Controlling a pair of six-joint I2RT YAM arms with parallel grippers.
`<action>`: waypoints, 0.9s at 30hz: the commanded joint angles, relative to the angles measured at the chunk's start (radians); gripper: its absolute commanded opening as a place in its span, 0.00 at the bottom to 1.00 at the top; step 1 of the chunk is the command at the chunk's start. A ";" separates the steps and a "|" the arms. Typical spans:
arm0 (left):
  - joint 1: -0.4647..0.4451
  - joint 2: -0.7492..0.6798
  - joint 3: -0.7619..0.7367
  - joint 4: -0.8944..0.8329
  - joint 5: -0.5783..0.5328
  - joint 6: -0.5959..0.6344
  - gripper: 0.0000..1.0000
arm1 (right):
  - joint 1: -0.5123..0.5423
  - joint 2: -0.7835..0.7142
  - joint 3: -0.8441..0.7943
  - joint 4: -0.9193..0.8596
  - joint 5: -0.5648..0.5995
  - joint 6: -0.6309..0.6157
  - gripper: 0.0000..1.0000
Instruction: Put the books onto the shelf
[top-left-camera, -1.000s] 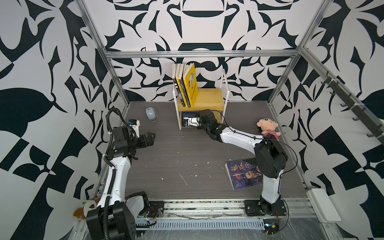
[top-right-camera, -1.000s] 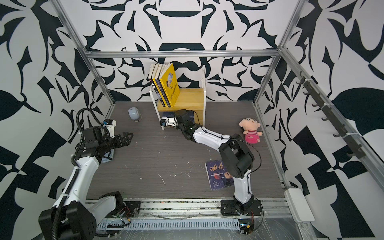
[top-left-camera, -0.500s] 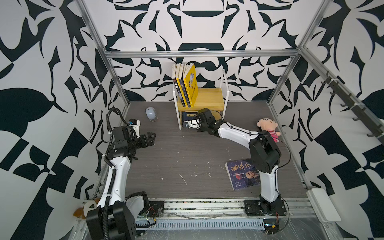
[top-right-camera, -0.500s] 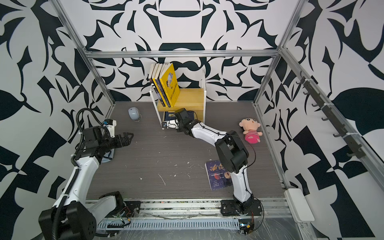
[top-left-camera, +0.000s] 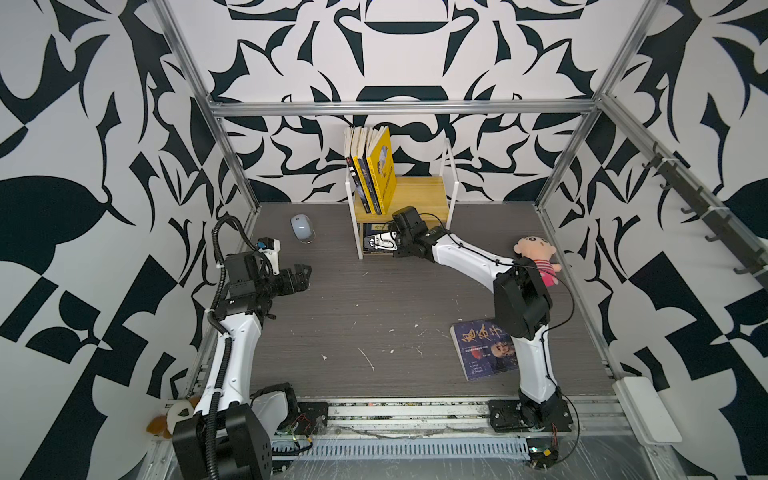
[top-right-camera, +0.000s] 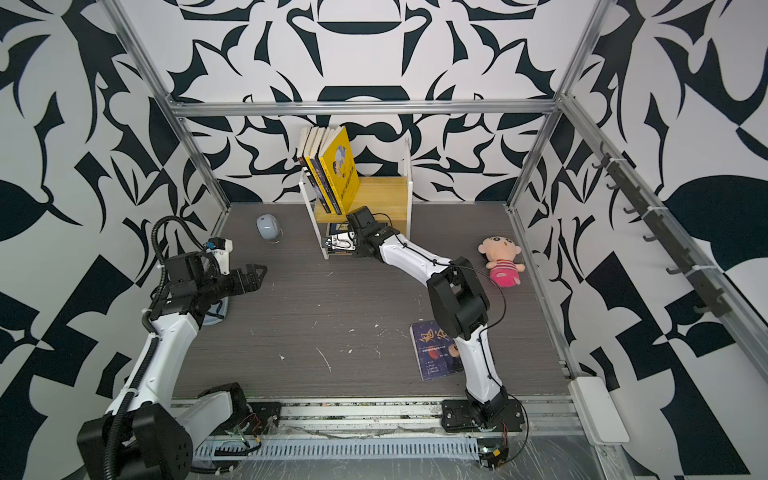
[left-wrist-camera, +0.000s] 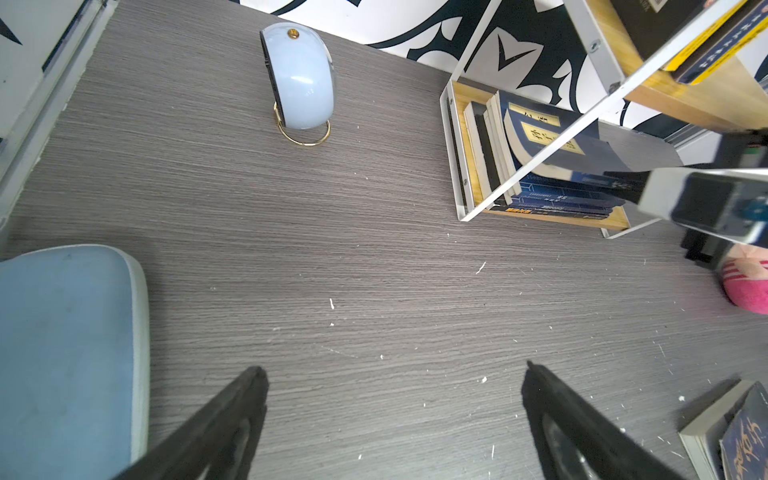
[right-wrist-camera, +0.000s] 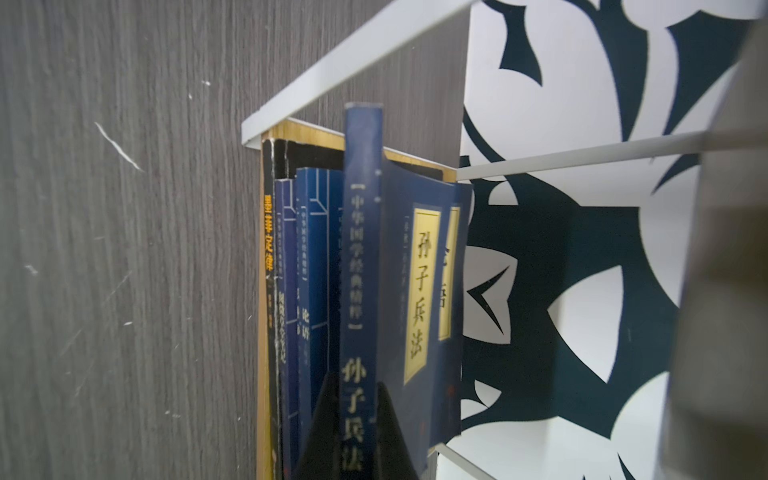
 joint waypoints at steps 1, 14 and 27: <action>0.004 -0.017 -0.024 0.009 0.017 0.013 1.00 | -0.006 0.011 0.064 0.026 0.021 -0.038 0.00; 0.004 -0.017 -0.030 0.015 0.018 0.017 1.00 | -0.015 0.011 0.114 -0.119 -0.047 -0.093 0.36; 0.005 -0.015 -0.030 0.015 0.019 0.017 1.00 | -0.028 0.007 0.138 -0.214 -0.081 -0.049 0.34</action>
